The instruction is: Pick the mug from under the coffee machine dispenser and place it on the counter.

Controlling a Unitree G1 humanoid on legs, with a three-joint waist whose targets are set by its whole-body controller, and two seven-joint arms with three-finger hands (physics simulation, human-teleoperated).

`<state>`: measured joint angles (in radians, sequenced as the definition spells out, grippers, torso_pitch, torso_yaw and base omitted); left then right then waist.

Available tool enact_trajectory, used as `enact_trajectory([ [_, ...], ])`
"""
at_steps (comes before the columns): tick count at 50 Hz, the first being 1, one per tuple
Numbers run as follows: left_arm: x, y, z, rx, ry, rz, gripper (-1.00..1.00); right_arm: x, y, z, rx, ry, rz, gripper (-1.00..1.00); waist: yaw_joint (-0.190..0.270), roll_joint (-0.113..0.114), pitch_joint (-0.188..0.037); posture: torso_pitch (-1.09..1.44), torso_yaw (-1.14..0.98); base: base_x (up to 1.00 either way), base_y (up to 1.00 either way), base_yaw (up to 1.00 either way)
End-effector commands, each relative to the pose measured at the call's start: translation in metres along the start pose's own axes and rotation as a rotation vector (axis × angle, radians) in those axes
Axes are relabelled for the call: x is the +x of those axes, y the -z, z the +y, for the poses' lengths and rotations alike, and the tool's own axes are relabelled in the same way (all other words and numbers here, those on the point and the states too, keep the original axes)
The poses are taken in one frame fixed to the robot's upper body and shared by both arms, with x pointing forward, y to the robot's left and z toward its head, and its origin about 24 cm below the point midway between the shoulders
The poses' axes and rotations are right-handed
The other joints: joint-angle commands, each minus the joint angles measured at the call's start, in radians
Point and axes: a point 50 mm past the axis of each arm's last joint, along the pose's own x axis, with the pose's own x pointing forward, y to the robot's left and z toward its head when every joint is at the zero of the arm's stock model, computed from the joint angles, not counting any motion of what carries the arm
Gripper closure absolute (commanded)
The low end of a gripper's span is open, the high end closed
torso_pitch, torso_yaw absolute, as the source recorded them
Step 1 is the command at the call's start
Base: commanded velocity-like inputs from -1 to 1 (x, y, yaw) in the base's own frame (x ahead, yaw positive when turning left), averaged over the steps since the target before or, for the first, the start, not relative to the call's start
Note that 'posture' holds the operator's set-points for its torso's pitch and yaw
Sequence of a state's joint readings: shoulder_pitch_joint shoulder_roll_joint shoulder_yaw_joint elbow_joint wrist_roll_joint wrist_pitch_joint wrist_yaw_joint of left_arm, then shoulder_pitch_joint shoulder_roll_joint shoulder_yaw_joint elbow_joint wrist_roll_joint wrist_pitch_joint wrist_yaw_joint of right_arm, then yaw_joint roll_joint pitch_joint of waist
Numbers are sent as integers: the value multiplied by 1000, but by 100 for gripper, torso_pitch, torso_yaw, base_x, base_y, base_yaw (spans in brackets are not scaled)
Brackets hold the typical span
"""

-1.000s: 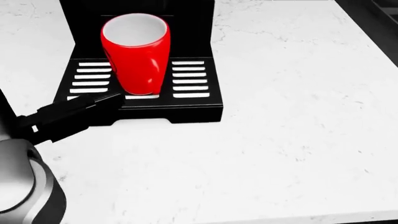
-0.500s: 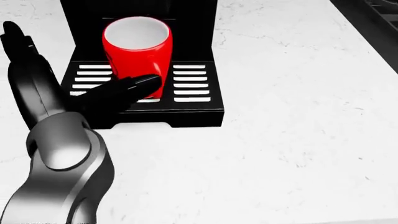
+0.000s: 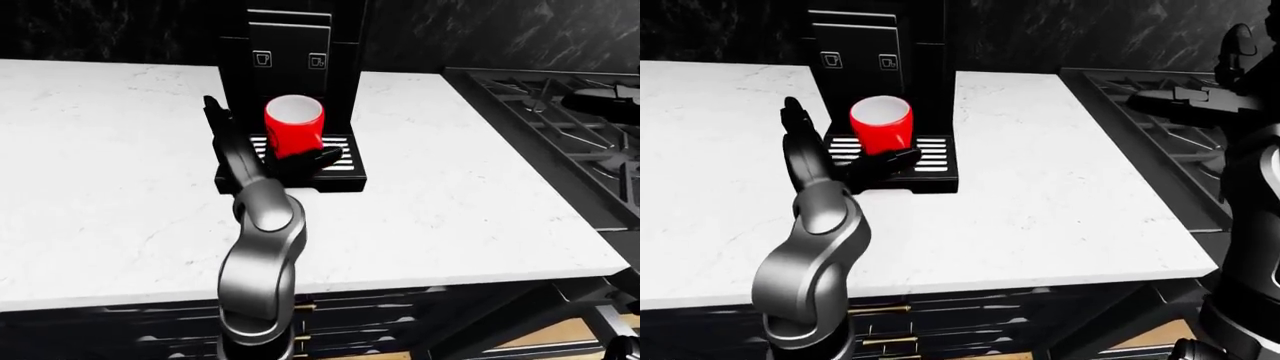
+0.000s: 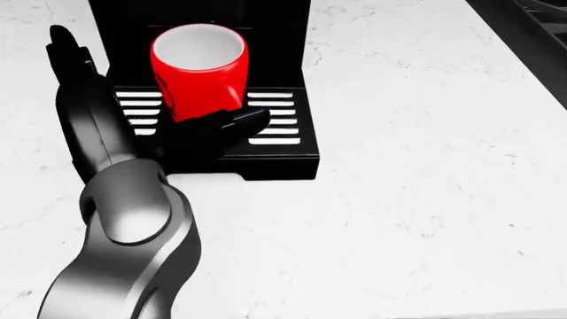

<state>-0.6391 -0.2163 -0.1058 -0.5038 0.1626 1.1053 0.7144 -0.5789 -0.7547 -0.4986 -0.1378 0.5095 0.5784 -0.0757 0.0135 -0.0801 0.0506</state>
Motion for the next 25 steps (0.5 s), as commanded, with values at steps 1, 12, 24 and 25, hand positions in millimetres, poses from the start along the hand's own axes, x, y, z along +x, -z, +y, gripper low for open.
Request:
enact_trajectory([
  [1, -4, -12, -3, -41, 20, -60, -100, 0, -20, -2, -7, 6, -91, -100, 1, -8, -22, 0, 0, 0, 0, 0],
  [12, 1, -12, -19, -34, 48, -59, -100, 0, -21, -3, -4, 9, -92, -100, 2, -13, -24, 0, 0, 0, 0, 0],
  [24, 3, -16, -30, -61, 77, -76, -100, -1, -20, -3, -5, 9, -90, -100, 2, -16, -25, 0, 0, 0, 0, 0],
  [25, 3, -16, -31, -64, 80, -79, -100, -1, -20, -3, -4, 10, -90, -100, 2, -16, -25, 0, 0, 0, 0, 0],
])
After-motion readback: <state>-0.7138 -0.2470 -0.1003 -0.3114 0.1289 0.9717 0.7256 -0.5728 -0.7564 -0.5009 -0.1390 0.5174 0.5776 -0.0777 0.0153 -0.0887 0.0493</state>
